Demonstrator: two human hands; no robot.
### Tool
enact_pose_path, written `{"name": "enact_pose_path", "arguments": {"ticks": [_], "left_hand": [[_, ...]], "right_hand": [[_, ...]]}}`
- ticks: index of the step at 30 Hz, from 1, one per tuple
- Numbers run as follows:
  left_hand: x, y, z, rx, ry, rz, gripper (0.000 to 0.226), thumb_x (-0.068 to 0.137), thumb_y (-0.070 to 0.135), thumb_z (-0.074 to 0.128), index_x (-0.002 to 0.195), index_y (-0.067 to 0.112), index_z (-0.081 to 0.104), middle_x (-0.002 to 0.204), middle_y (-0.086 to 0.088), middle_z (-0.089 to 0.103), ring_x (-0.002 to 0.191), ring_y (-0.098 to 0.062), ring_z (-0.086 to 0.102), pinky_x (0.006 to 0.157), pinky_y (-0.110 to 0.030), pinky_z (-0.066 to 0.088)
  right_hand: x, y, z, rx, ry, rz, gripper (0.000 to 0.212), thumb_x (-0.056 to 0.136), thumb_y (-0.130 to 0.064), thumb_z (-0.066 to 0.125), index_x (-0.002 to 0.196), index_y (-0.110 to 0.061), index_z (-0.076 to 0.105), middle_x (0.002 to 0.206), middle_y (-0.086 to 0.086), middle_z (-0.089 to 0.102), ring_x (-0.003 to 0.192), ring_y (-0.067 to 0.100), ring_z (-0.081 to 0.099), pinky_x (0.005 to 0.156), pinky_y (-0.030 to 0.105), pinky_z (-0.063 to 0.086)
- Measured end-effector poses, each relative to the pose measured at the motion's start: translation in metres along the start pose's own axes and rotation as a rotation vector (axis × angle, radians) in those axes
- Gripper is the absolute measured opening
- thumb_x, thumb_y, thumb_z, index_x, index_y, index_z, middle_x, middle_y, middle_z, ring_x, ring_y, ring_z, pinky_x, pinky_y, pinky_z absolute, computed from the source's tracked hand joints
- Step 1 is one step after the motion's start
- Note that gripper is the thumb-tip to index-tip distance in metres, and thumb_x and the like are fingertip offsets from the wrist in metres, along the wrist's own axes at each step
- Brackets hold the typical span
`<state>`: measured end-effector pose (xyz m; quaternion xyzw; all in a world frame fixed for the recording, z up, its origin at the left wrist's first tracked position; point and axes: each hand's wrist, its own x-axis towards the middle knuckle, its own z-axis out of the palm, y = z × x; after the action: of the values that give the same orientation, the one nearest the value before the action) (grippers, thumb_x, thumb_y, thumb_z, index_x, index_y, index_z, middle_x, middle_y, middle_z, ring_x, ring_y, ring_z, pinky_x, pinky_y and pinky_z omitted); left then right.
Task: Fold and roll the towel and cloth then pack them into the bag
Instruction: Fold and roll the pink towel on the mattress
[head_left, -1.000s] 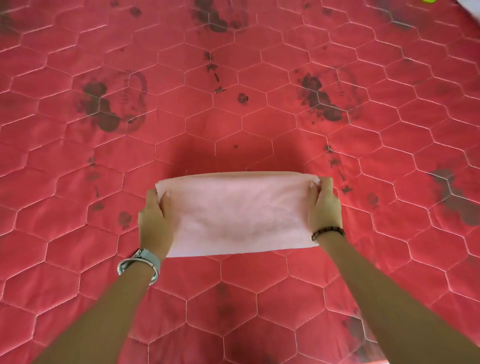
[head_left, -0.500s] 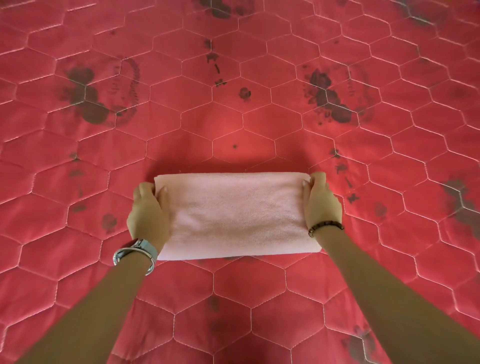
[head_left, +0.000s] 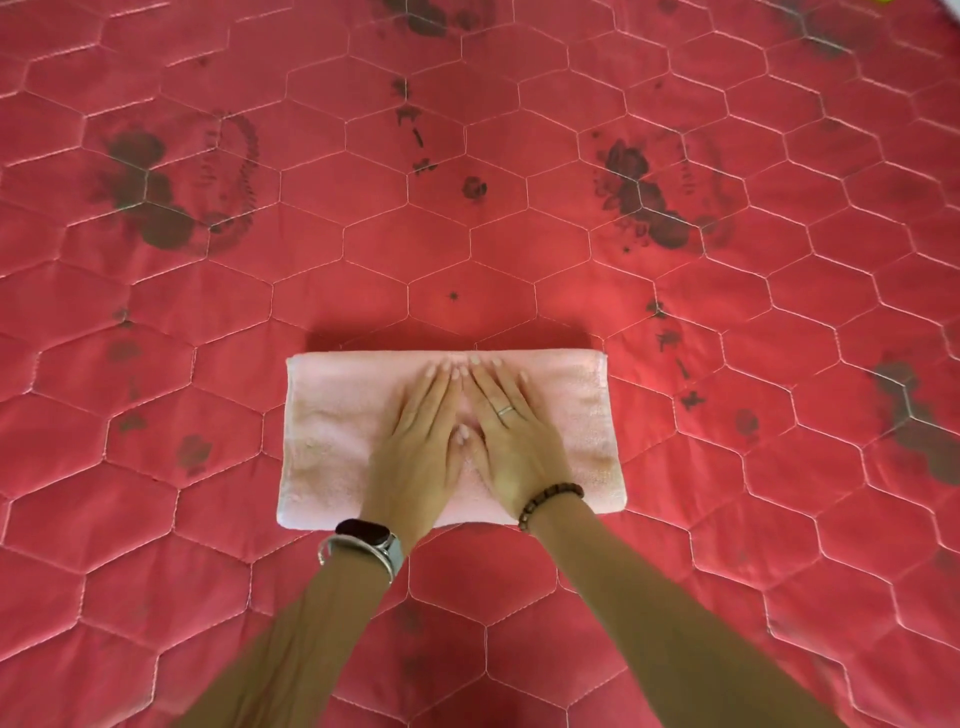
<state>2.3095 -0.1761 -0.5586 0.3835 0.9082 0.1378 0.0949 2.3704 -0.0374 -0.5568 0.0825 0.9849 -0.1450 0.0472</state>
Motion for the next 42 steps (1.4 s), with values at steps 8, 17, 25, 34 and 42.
{"name": "enact_pose_path", "arguments": {"ticks": [8,17,25,34,42], "left_hand": [[-0.003,-0.041,-0.012,0.063,0.003,-0.131,0.069,0.103,0.043,0.031,0.156,0.001,0.017,0.165,-0.014,0.013,0.154,-0.024,0.012,0.125,-0.04,0.012],[-0.025,-0.092,-0.024,0.171,-0.015,-0.186,0.074,0.103,0.051,0.019,0.157,0.001,0.012,0.166,-0.014,0.009,0.154,-0.024,0.008,0.125,-0.041,0.014],[-0.032,-0.091,-0.026,0.024,0.053,-0.277,0.07,0.104,0.045,0.028,0.158,0.004,0.011,0.167,-0.01,0.006,0.154,-0.022,0.005,0.125,-0.041,0.01],[-0.066,-0.046,-0.043,-0.698,0.451,-1.046,0.054,0.09,0.014,0.065,0.138,0.004,0.042,0.13,-0.011,0.041,0.117,-0.025,0.045,0.108,-0.039,0.037],[-0.091,-0.03,-0.047,-0.976,0.488,-1.335,0.052,0.09,0.035,0.07,0.127,0.006,0.049,0.115,-0.008,0.06,0.083,-0.022,0.069,0.068,-0.026,0.054]], "right_hand": [[-0.009,0.033,-0.01,-0.059,-0.017,0.203,0.067,0.102,-0.051,0.02,0.156,-0.011,0.012,0.164,0.004,0.006,0.152,0.018,0.001,0.124,0.04,0.008],[-0.022,0.058,-0.012,-0.128,0.012,0.252,0.073,0.101,-0.054,0.021,0.155,-0.006,0.009,0.164,0.008,0.006,0.152,0.021,0.003,0.123,0.038,0.011],[-0.02,0.058,-0.018,-0.108,0.013,0.241,0.071,0.101,-0.052,0.023,0.154,-0.006,0.015,0.163,0.009,0.011,0.151,0.022,0.005,0.124,0.038,0.008],[0.023,0.072,-0.05,0.053,-0.036,0.24,0.043,0.101,-0.034,0.042,0.137,-0.012,0.048,0.136,0.009,0.055,0.134,0.028,0.043,0.12,0.04,0.023],[0.034,0.069,-0.057,0.089,-0.029,0.22,0.026,0.096,-0.029,0.054,0.117,-0.014,0.063,0.11,0.008,0.059,0.104,0.026,0.054,0.092,0.036,0.044]]}}
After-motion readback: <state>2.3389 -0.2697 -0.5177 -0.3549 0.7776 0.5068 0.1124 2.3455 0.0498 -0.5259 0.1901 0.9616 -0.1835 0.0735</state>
